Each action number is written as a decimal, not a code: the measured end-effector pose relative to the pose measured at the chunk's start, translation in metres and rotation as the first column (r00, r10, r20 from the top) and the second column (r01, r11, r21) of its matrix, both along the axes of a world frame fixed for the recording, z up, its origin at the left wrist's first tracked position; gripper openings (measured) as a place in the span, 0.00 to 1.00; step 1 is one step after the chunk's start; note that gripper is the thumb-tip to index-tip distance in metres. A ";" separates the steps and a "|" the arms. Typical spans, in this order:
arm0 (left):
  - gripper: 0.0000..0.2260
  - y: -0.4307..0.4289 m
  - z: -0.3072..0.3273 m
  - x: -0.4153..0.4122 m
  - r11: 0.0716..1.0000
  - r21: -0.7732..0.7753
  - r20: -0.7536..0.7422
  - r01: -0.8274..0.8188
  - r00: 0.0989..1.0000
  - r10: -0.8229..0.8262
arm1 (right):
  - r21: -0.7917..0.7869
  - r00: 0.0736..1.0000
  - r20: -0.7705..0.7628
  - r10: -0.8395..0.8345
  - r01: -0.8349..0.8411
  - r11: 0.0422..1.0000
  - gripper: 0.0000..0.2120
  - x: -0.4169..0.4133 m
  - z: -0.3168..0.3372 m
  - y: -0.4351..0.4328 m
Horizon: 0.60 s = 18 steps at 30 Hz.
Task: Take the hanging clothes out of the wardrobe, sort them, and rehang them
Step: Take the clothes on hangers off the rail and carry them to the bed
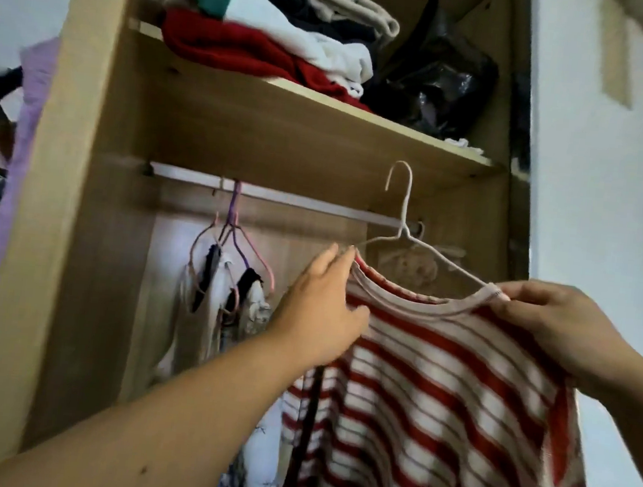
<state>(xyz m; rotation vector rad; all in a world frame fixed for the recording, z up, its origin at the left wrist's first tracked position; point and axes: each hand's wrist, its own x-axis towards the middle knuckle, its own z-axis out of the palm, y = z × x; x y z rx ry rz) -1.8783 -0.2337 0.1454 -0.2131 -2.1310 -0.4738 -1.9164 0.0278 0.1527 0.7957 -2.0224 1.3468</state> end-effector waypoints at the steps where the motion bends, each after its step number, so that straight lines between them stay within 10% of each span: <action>1: 0.32 0.003 -0.005 -0.010 0.999 0.028 0.044 0.031 0.999 -0.032 | 0.037 0.999 0.011 -0.031 0.031 0.999 0.06 0.010 -0.008 0.012; 10: 0.11 0.025 -0.090 -0.054 0.968 0.207 0.279 0.143 0.939 -0.199 | 0.150 0.906 0.113 -0.408 0.391 0.908 0.06 0.144 -0.103 0.070; 18: 0.10 0.048 -0.186 -0.011 0.846 0.254 0.194 0.469 0.832 -0.520 | 0.179 0.510 0.198 -0.837 0.821 0.542 0.03 0.266 -0.195 0.037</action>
